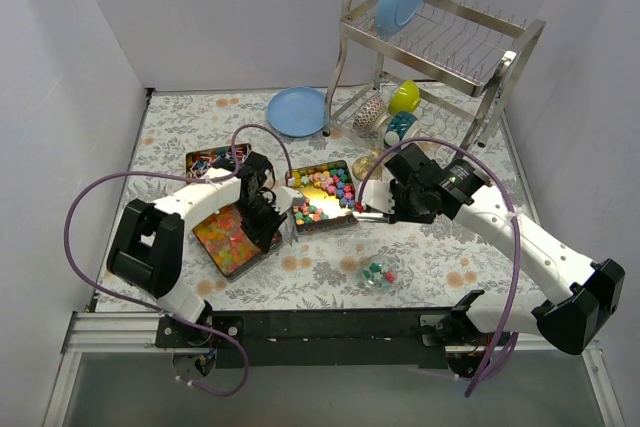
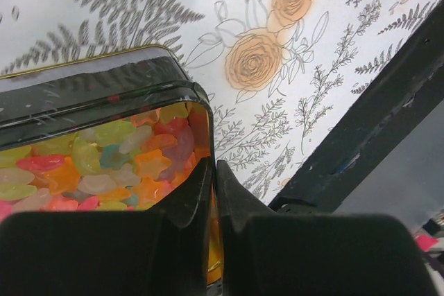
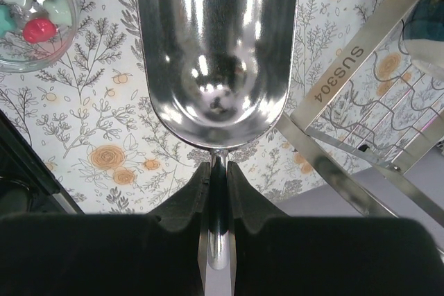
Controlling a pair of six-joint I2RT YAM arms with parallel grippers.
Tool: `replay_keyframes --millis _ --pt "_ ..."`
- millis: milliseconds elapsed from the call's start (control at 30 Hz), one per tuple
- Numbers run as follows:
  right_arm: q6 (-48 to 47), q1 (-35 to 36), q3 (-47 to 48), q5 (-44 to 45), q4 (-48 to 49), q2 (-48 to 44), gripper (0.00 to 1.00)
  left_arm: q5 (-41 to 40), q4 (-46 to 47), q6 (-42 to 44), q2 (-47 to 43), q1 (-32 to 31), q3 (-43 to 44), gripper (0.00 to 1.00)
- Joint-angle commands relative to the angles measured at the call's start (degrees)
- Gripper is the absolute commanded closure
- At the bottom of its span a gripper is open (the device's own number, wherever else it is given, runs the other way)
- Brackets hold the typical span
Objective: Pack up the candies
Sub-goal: Move the storage box to the center of the board.
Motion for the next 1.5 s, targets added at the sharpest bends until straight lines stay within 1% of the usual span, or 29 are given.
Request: replay_keyframes --millis 0,167,333,367,500,667,733,767,800,833,900,933,967,1067,1133,1167,1267,1300,1367,1400,1433,1467 --pt "0.7 -2.1 -0.6 0.7 1.5 -2.0 0.99 0.0 1.5 7.4 1.0 -3.9 2.0 1.00" --pt "0.8 -4.4 -0.8 1.3 1.6 -2.2 0.99 -1.0 3.9 8.9 3.0 -6.0 2.4 1.00" --pt "1.0 -6.1 -1.9 1.8 2.1 -2.8 0.99 -2.7 6.3 9.5 5.4 -10.1 4.4 1.00" --pt "1.0 -6.4 -2.2 2.2 2.3 -2.8 0.99 -2.8 6.6 11.0 6.4 -10.8 4.9 1.00" --pt "1.0 -7.4 -2.4 2.3 2.7 -2.3 0.99 -2.9 6.9 11.8 8.8 -14.1 7.2 1.00" --pt "1.1 -8.0 -2.7 2.0 2.8 -2.3 0.99 -3.5 7.4 12.5 9.8 -15.8 7.7 1.00" --pt "1.0 -8.2 -3.0 1.9 2.9 -2.3 0.99 -3.8 8.0 11.3 9.5 -16.0 7.6 1.00" --pt "1.0 -8.3 -3.0 1.8 2.9 -2.3 0.99 -4.6 8.3 10.7 9.0 -16.0 7.3 0.95" --pt "1.0 -8.4 -3.0 1.8 2.8 -2.3 0.99 -5.6 9.0 10.1 8.4 -16.0 6.3 0.88" --pt "1.0 -8.4 -2.8 1.8 2.8 -2.3 0.99 -6.6 10.2 5.7 6.9 -16.0 5.8 0.76" --pt "0.9 -8.3 -2.0 0.5 2.4 -2.1 0.99 -8.5 9.3 3.2 5.1 -15.2 5.1 0.64" --pt "0.9 -8.3 -0.9 -0.2 2.2 -2.0 0.99 -8.8 7.9 1.3 2.3 -14.9 4.7 0.59" --pt "0.9 -8.4 -0.4 -1.1 1.7 -1.7 0.99 -9.1 6.9 0.6 0.6 -14.6 4.3 0.51" --pt "-0.1 -8.4 1.2 -2.6 1.6 -0.2 0.99 -9.7 3.9 -0.6 -8.3 -13.3 2.3 0.43" --pt "-1.5 -8.4 1.7 -3.1 2.0 0.4 0.99 -9.3 2.8 -1.2 -12.6 -12.1 2.0 0.40" --pt "-2.0 -8.3 2.5 -3.7 2.1 1.4 0.99 -9.0 2.9 -2.1 -16.8 -11.3 2.0 0.39" --pt "-3.4 -7.8 4.5 -5.6 2.5 4.1 0.99 -6.9 6.1 -4.1 -22.9 -9.3 2.3 0.33" --pt "-3.6 -7.5 6.4 -6.3 3.0 4.9 0.99 -6.6 7.7 -7.5 -24.0 -8.9 2.2 0.27" --pt "-3.6 -5.7 8.7 -7.3 3.2 7.7 0.99 -3.0 12.3 -12.1 -24.5 -7.9 3.1 0.25" --pt "-3.7 -5.0 10.9 -7.4 3.0 8.7 0.99 -0.2 14.1 -19.5 -24.0 -4.8 3.6 0.24" --pt "-3.6 -4.4 12.2 -7.6 3.0 9.7 0.99 7.2 17.5 -23.4 -23.4 -2.3 4.1 0.25" --pt "-3.5 -3.1 13.3 -8.2 2.9 11.4 0.99 11.2 19.9 -28.7 -22.9 3.0 4.1 0.25"
